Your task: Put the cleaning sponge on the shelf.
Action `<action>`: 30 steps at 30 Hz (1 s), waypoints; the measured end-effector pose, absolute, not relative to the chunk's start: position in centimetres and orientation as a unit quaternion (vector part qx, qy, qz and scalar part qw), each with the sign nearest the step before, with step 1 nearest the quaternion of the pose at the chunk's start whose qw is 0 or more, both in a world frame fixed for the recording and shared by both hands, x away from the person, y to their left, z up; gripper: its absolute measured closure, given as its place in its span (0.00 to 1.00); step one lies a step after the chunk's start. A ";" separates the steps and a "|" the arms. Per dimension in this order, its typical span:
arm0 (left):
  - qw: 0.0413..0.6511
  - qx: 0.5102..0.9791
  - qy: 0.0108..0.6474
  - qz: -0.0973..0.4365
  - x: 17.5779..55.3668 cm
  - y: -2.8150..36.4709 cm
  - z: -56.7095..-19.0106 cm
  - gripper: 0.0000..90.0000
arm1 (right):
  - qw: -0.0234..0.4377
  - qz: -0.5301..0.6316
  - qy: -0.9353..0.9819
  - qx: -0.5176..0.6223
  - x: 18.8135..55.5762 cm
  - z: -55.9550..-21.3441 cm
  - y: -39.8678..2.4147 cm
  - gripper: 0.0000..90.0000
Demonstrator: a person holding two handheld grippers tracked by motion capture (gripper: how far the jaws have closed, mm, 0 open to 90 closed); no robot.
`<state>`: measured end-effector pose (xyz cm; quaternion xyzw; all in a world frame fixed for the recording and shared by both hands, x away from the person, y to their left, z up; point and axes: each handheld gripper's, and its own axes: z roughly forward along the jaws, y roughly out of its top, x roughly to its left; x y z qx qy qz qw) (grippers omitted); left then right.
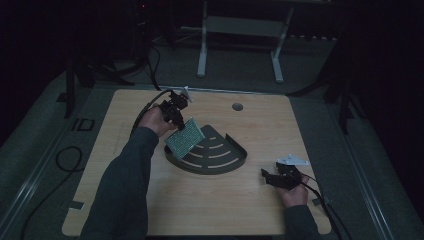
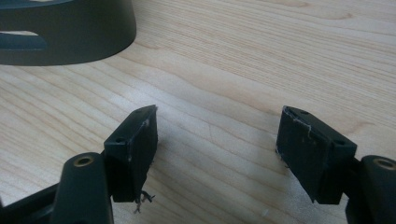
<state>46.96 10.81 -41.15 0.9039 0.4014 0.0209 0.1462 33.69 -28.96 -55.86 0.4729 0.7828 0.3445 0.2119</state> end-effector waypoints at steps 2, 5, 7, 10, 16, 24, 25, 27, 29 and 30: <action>0.146 0.904 0.401 0.021 47.1 10.7 -41.3 1.00 | 0.212 0.344 0.783 0.473 33.7 -55.9 -29.0 0.32; 0.145 0.904 0.402 0.021 47.4 10.6 -41.6 1.00 | 0.212 0.344 0.783 0.473 33.7 -55.9 -29.0 0.32; 0.141 0.905 0.402 0.024 47.5 10.5 -41.8 1.00 | 0.212 0.344 0.783 0.473 33.7 -55.9 -29.0 0.32; 0.135 0.905 0.403 0.026 47.5 10.2 -42.2 1.00 | 0.212 0.344 0.783 0.473 33.7 -55.9 -29.0 0.32; 0.125 0.907 0.401 0.032 47.7 9.8 -43.1 1.00 | 0.212 0.345 0.783 0.472 33.7 -55.9 -29.0 0.32; 0.116 0.909 0.399 0.026 47.7 9.3 -44.0 1.00 | 0.212 0.345 0.783 0.472 33.7 -55.9 -29.0 0.32; 0.116 0.909 0.399 0.025 47.7 9.2 -44.1 1.00 | 0.212 0.345 0.783 0.472 33.7 -55.9 -29.0 0.32; 0.115 0.910 0.398 0.024 47.7 9.2 -44.2 1.00 | 0.211 0.345 0.783 0.472 33.7 -55.9 -29.0 0.32; 0.112 0.911 0.397 0.023 47.6 9.1 -44.3 1.00 | 0.211 0.345 0.783 0.472 33.7 -55.9 -29.0 0.32; 0.110 0.911 0.397 0.024 47.6 9.1 -44.4 1.00 | 0.211 0.345 0.783 0.472 33.7 -55.9 -29.0 0.32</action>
